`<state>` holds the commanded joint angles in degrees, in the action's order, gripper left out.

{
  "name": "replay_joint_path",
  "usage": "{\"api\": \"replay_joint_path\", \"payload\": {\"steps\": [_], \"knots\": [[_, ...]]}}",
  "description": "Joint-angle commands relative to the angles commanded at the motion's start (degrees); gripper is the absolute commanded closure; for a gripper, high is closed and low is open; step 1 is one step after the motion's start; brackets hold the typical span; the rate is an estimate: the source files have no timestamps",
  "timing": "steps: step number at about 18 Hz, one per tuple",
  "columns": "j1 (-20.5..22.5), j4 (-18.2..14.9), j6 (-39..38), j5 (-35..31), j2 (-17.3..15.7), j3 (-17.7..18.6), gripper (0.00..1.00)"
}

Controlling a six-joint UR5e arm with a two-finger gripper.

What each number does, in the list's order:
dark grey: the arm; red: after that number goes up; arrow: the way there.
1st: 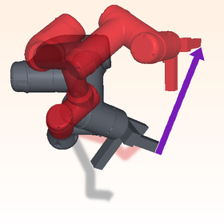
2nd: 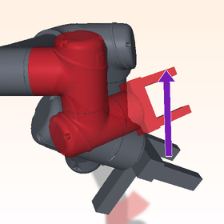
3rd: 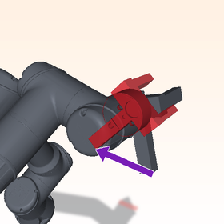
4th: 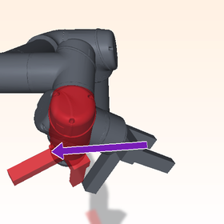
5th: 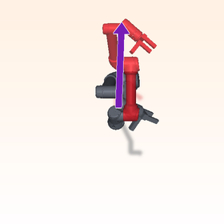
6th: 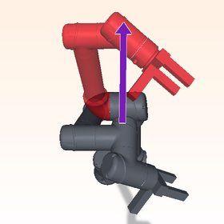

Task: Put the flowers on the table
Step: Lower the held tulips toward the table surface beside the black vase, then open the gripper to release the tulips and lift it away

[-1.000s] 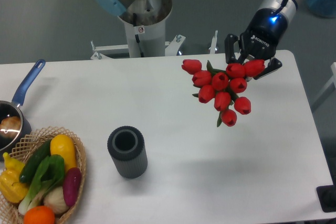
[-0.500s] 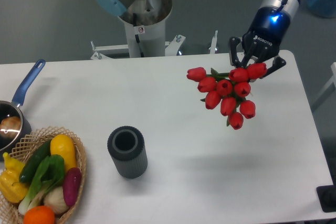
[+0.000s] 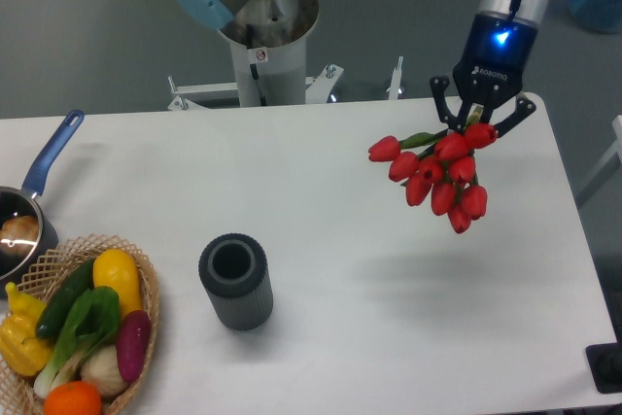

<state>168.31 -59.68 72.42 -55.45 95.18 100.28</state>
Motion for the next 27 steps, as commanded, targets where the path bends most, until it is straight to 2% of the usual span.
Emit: {"api": "replay_joint_path", "payload": {"steps": [3, 6, 8, 11, 14, 20, 22, 23, 24, 25, 26, 27], "knots": [[-3.07, 0.00, 0.09, -3.94, 2.54, 0.00, 0.77], [-7.37, 0.09, 1.32, -12.02, 5.44, -0.35, 0.77], [-9.57, 0.09, 1.32, -15.11, 6.85, -0.35, 0.77], [-10.20, 0.09, 1.23, -15.39, 8.70, -0.70, 0.74], [-12.56, 0.26, 1.14, -16.35, 11.33, -1.32, 0.73], [-14.07, 0.35, 1.05, -16.35, 13.54, -1.49, 0.71], [-14.15, 0.26, 1.23, -16.35, 14.06, -1.41, 0.65], [-14.15, 0.35, 1.32, -16.35, 14.24, -1.49, 0.56], [-14.15, 0.44, 1.32, -16.35, 14.42, -1.58, 0.55], [-14.15, 0.35, 1.41, -16.35, 14.50, -1.84, 0.47], [-14.15, 0.35, 1.41, -16.35, 14.51, -2.19, 0.36], [-14.15, 0.35, 1.49, -16.35, 14.51, -2.63, 0.19]]}}
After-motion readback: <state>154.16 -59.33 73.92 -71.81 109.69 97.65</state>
